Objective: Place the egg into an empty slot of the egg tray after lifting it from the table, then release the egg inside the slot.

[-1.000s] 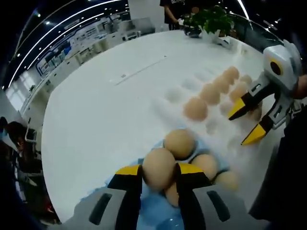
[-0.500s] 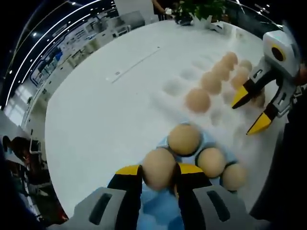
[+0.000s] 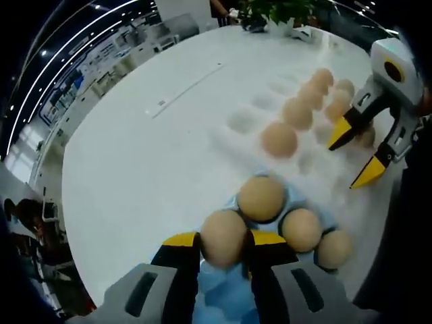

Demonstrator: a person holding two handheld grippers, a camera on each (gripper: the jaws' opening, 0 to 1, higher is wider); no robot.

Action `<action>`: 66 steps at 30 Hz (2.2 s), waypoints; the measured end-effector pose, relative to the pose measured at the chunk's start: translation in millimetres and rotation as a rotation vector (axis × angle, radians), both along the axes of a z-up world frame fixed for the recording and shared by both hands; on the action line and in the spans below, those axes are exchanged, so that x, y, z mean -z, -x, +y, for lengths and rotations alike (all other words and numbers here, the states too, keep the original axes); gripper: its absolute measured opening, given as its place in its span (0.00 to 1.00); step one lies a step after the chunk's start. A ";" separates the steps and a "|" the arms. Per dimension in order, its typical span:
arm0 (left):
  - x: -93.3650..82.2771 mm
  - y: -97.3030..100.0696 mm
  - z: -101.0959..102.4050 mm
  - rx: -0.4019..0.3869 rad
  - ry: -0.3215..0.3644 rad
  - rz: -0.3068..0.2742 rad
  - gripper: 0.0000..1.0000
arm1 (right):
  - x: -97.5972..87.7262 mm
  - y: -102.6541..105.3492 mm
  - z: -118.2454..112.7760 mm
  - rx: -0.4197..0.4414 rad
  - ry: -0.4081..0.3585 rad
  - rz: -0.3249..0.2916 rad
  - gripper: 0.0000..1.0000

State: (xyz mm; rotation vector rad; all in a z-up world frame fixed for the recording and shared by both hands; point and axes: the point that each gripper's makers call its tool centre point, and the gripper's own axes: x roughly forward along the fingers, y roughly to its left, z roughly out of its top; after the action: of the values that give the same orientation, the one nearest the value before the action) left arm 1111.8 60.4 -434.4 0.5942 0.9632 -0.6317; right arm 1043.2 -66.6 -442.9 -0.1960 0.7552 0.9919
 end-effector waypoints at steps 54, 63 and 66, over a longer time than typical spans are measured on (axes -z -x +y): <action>-5.8 9.8 1.4 -0.015 0.057 0.019 0.24 | 1.3 -1.1 1.9 0.001 -0.008 -0.006 0.35; -12.4 11.9 3.9 -0.016 0.066 0.004 0.33 | 1.6 -2.1 2.2 0.003 -0.005 -0.009 0.35; -15.2 14.0 3.7 -0.021 0.082 0.002 0.36 | 1.9 -2.3 2.7 0.003 -0.004 -0.008 0.36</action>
State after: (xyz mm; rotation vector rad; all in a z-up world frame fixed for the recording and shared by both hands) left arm 1097.7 64.2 -419.2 0.5099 0.9401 -0.6504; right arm 1045.4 -63.8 -444.8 -0.1955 0.7458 0.9888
